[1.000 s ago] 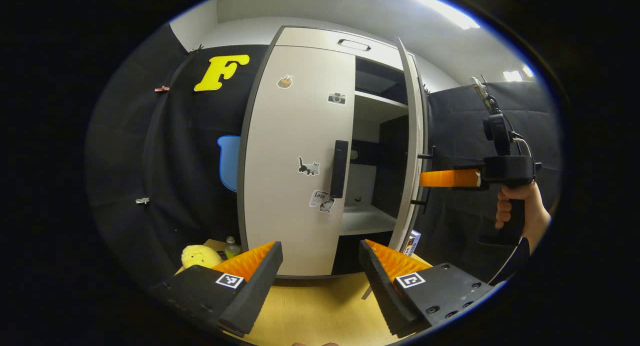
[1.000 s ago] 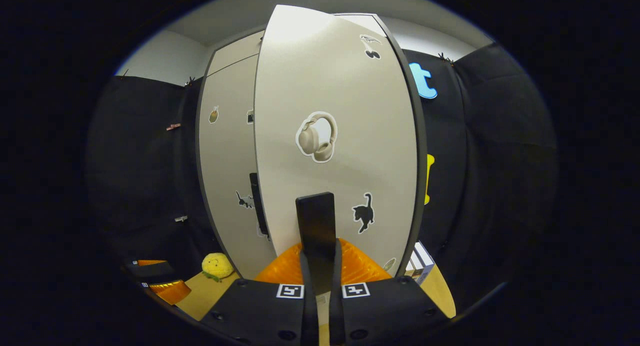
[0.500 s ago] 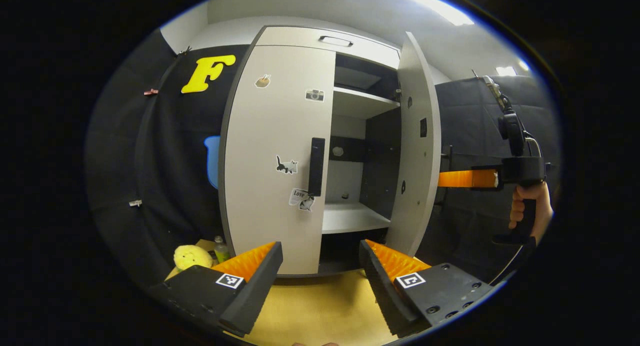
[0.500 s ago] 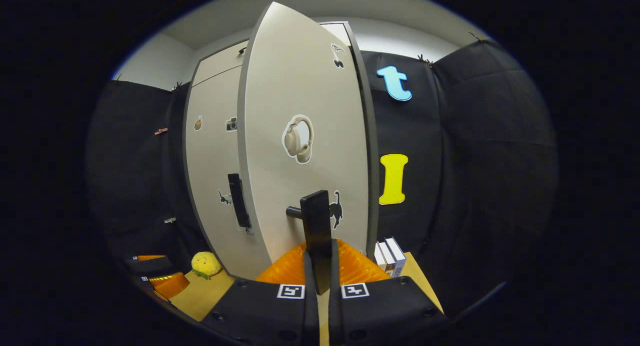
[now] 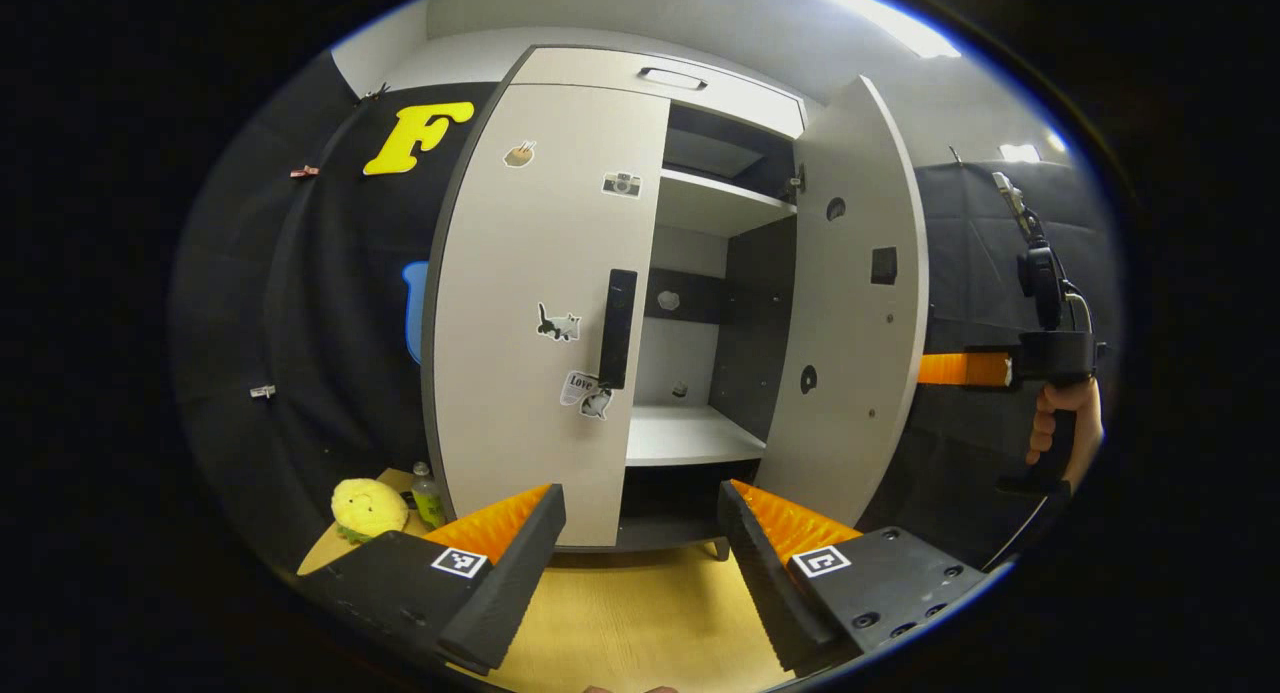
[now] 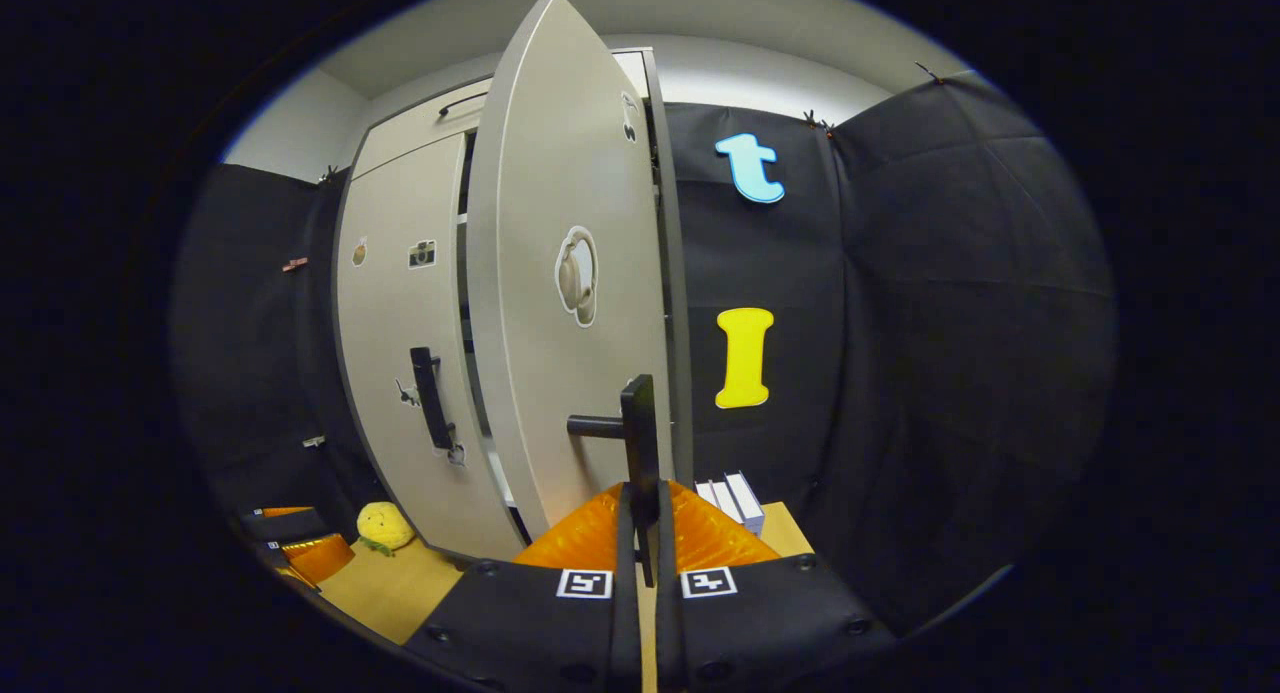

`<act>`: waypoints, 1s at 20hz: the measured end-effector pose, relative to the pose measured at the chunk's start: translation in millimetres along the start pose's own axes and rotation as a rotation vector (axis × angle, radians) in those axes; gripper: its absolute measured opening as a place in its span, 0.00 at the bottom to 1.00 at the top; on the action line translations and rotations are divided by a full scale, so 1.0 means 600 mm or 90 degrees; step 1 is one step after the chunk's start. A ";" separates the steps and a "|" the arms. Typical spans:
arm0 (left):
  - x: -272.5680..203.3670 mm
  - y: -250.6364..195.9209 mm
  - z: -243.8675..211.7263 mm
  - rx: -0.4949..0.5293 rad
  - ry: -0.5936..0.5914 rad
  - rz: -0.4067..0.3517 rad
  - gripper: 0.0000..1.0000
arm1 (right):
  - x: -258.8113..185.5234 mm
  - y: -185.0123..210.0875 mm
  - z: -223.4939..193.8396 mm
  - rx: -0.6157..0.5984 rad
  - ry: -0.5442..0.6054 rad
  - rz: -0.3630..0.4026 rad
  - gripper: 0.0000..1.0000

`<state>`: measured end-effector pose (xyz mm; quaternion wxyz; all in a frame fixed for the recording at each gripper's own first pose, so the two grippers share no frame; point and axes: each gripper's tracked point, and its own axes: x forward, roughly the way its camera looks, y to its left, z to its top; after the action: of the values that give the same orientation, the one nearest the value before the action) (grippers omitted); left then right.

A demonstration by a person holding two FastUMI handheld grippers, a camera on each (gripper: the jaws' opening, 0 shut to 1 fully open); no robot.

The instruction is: Open the right door of the double-door shoe cabinet with the right hand, and open the left door with the left hand.

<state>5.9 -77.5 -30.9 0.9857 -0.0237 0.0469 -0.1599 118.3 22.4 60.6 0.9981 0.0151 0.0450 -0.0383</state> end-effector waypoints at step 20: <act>0.009 -0.007 -0.002 0.004 0.008 -0.021 0.95 | -0.047 -0.086 -0.005 0.012 -0.045 -0.117 0.05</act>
<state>9.6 -83.4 -32.1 0.9827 -0.0206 0.0525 -0.1764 85.9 -26.9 59.0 0.9912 0.0191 0.0108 -0.1303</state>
